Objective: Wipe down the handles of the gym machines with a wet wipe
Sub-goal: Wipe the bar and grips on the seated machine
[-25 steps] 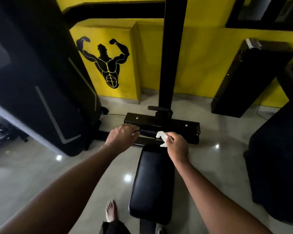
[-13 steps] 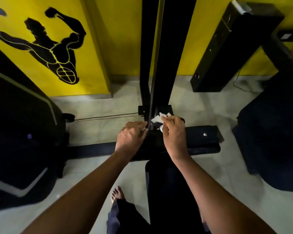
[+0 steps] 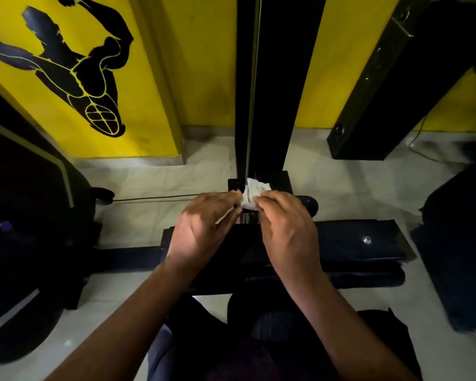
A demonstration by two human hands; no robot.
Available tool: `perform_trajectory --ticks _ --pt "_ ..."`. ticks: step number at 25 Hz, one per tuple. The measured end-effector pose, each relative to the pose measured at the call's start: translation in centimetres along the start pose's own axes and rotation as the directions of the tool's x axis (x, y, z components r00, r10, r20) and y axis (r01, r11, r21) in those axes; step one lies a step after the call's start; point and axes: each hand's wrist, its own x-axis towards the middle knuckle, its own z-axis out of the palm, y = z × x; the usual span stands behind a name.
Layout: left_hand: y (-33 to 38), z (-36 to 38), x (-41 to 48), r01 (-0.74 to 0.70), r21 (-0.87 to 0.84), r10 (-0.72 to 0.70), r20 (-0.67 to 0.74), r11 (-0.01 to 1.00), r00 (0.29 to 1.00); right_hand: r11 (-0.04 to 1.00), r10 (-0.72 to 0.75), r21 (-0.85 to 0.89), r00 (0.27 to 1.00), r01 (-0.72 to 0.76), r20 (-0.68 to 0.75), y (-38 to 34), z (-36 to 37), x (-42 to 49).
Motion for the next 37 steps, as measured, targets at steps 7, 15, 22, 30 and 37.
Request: perform_trajectory --ticks 7,15,22,30,37 --pt "-0.5 2.5 0.7 0.016 0.015 -0.014 -0.113 1.000 0.994 0.996 -0.090 -0.025 0.993 0.088 -0.074 2.6 1.2 1.1" --pt "-0.7 2.6 -0.8 0.007 0.073 -0.002 -0.068 0.997 0.998 0.997 -0.046 -0.066 0.998 0.043 -0.035 4.5 0.8 0.5" --pt "-0.5 3.0 -1.1 0.003 0.064 0.001 -0.067 0.998 0.998 0.980 0.197 0.054 0.965 -0.191 -0.172 6.6 0.7 -1.2" --pt "-0.6 3.3 -1.2 -0.008 0.103 0.012 -0.038 0.995 0.999 0.850 0.493 0.276 0.863 -0.449 -0.115 7.2 -0.7 -1.2" --pt "-0.3 3.5 -1.4 -0.011 0.109 0.017 -0.057 0.994 0.998 0.024 0.806 0.812 0.491 -0.584 0.330 6.0 -0.9 -2.1"
